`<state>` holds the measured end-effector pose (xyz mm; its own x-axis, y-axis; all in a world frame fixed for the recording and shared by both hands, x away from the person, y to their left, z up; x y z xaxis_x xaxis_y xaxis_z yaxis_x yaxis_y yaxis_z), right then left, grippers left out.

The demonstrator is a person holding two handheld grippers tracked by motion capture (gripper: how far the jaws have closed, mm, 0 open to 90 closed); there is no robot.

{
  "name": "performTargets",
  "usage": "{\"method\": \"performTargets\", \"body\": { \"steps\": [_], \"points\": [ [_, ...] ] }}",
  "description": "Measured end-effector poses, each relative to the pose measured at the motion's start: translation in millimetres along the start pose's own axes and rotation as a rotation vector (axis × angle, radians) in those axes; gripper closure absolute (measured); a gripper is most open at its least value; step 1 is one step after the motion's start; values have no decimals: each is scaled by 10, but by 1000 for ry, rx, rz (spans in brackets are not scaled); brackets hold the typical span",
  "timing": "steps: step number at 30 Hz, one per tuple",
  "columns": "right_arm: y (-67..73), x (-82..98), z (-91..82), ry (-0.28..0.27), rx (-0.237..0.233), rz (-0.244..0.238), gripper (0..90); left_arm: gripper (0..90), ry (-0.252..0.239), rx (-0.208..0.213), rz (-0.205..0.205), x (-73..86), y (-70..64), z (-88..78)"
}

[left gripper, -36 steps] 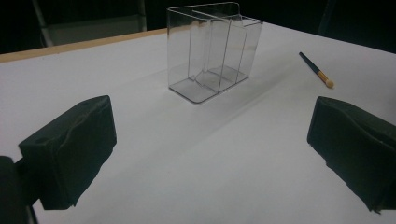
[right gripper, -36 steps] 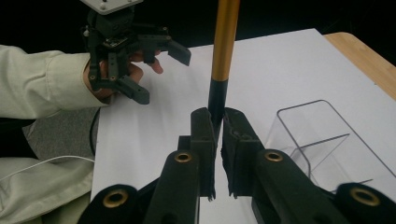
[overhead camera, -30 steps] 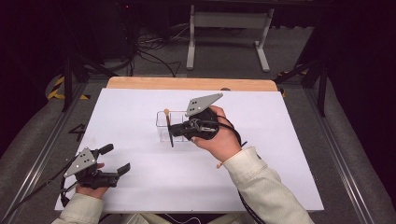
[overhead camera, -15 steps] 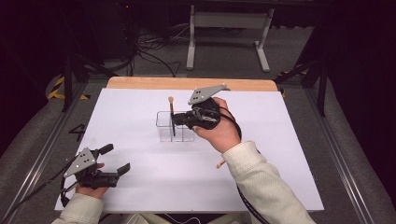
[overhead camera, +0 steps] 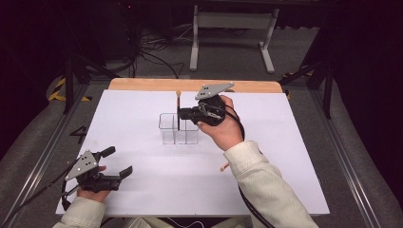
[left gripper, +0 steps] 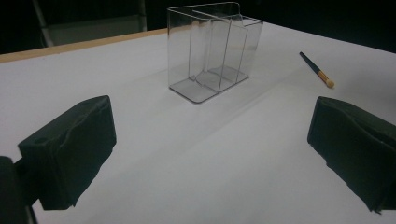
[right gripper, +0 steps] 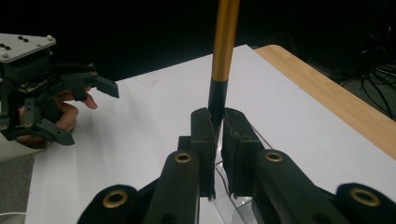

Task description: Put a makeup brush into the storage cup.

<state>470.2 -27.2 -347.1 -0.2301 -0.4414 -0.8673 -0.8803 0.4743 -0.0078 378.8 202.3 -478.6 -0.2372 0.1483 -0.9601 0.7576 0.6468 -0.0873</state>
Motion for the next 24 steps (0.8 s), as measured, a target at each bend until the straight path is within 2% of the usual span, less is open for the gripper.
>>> {"method": "performTargets", "body": {
  "steps": [17, 24],
  "points": [
    [-281, 85, 146, -31, 96, 47, 835, 16, 0, 3, -4, 3, -3, 1],
    [-328, 117, 175, -39, 112, 47, 835, 16, 1, 3, -5, 4, -3, 3]
  ]
}}
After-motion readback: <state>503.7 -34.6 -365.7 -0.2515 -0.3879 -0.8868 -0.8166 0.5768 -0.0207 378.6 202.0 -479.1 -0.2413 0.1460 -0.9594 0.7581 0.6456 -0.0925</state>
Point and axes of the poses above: each handheld gripper's, and its own axes: z roughly forward along the jaws, x roughly out of its underside, y roughly to its left, the point moved 9 cm from there along z, roughly forward along the jaws, and after that the axes turned 3 degrees about x, right-handed, at the moved point
